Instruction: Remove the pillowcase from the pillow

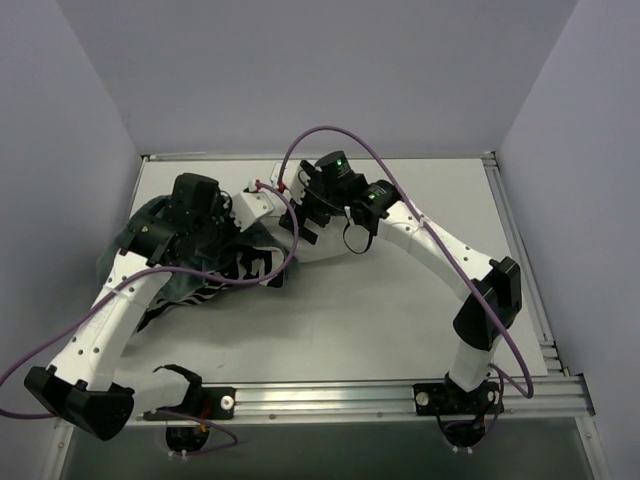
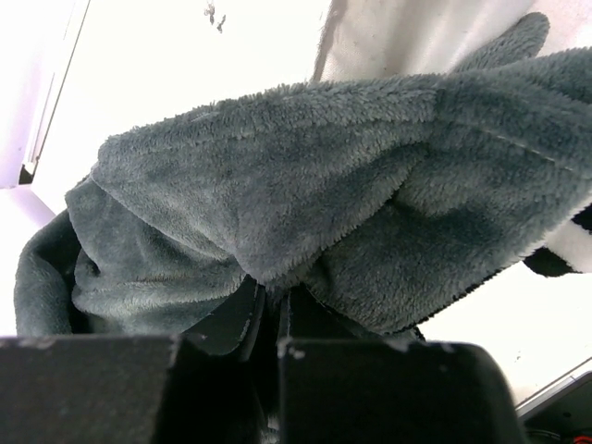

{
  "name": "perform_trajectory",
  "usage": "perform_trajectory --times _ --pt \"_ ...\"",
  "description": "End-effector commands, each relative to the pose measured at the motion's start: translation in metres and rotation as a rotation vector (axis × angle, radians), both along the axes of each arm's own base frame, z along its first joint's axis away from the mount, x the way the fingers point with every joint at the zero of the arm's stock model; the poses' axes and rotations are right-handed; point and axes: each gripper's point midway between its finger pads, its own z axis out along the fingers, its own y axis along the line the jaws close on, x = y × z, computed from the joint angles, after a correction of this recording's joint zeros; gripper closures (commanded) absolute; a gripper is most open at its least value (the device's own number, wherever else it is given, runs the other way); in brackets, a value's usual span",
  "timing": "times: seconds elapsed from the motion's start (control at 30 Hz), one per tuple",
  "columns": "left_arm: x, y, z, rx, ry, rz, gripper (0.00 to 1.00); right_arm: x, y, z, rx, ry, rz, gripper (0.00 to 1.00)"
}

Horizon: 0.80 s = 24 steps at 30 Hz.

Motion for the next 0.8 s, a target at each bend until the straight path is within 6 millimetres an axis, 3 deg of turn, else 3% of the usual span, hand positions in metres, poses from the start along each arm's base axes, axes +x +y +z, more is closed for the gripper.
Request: perform_trajectory --times 0.0,0.03,0.13,0.33,0.43,0.47,0.53,0.6,0.67,0.7,0.77 --pt "0.010 -0.005 0.053 -0.085 -0.158 -0.008 0.98 0.011 -0.013 -0.040 -0.047 0.038 -0.059 0.00" --pt "0.010 -0.005 0.053 -0.086 -0.158 -0.012 0.98 0.010 -0.016 -0.058 -0.066 0.069 -0.067 0.00" --pt "0.012 -0.003 0.052 -0.085 -0.155 -0.006 0.98 0.008 -0.020 -0.088 -0.105 0.118 -0.080 0.00" --pt "0.013 -0.003 0.060 -0.118 -0.160 0.003 0.98 0.006 -0.026 -0.128 -0.145 0.211 -0.136 0.11" --pt "0.013 -0.001 0.061 -0.131 -0.157 0.013 0.98 0.003 -0.028 -0.142 -0.166 0.273 -0.164 0.37" --pt "0.013 0.000 0.060 -0.132 -0.154 0.014 0.98 0.004 -0.029 -0.143 -0.168 0.281 -0.184 0.63" --pt "0.013 0.000 0.056 -0.127 -0.144 0.016 0.98 0.008 -0.033 -0.141 -0.159 0.295 -0.237 0.99" --pt "0.012 0.000 0.050 -0.114 -0.125 0.010 0.98 0.012 -0.034 -0.130 -0.129 0.282 -0.269 1.00" --pt "0.010 0.002 0.040 -0.090 -0.081 0.015 0.89 0.019 -0.037 -0.116 -0.071 0.286 -0.323 1.00" --pt "0.011 0.004 0.036 -0.076 -0.065 0.023 0.82 0.022 -0.035 -0.100 -0.024 0.277 -0.332 1.00" --pt "0.009 0.009 0.033 -0.066 -0.049 0.042 0.51 0.028 -0.035 -0.077 0.079 0.304 -0.380 1.00"
